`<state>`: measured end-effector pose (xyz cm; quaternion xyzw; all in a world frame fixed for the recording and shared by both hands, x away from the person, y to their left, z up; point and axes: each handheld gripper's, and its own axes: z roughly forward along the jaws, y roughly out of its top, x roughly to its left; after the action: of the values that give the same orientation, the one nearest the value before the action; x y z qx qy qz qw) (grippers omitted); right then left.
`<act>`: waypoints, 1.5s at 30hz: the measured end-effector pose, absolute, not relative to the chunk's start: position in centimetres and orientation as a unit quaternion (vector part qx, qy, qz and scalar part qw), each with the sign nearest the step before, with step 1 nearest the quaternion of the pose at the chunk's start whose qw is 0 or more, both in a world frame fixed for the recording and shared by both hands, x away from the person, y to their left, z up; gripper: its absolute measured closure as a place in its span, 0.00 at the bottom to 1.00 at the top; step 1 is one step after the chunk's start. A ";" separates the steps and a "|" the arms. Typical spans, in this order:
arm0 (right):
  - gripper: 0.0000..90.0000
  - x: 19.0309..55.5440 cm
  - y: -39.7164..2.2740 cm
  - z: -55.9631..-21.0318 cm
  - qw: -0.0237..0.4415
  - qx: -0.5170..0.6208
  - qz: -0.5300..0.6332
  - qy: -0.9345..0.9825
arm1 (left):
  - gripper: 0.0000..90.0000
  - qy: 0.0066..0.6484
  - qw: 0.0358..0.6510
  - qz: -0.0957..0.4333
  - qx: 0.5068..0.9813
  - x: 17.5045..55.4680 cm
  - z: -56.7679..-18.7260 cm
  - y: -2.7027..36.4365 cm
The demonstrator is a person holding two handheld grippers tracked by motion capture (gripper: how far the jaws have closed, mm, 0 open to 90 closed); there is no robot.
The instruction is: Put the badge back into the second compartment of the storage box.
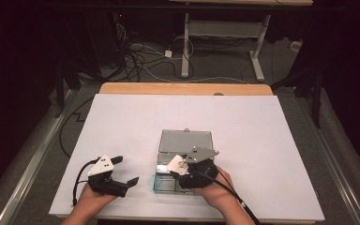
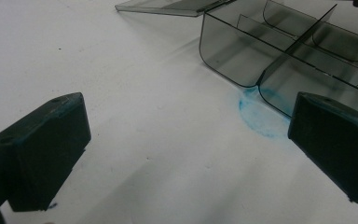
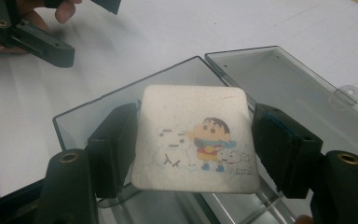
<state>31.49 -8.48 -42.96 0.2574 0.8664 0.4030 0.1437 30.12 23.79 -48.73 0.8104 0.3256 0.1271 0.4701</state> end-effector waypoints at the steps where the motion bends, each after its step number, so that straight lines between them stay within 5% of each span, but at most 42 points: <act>1: 0.38 31.6 -8.2 -42.9 0.144 0.255 0.399 0.869 | 0.00 0.326 0.470 0.127 0.810 30.1 -48.7 23.8; 23: 0.37 33.7 -4.7 -44.6 0.107 0.253 0.328 0.904 | 0.00 0.322 0.471 0.126 0.812 30.1 -48.7 23.8; 45: 0.30 33.2 -5.7 -44.5 0.129 0.262 0.316 0.903 | 0.00 0.322 0.471 0.123 0.812 30.2 -48.7 23.8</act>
<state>33.20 -5.66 -44.49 0.2620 0.9027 0.3163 0.1285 30.15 23.81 -48.73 0.8122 0.3217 0.1231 0.4709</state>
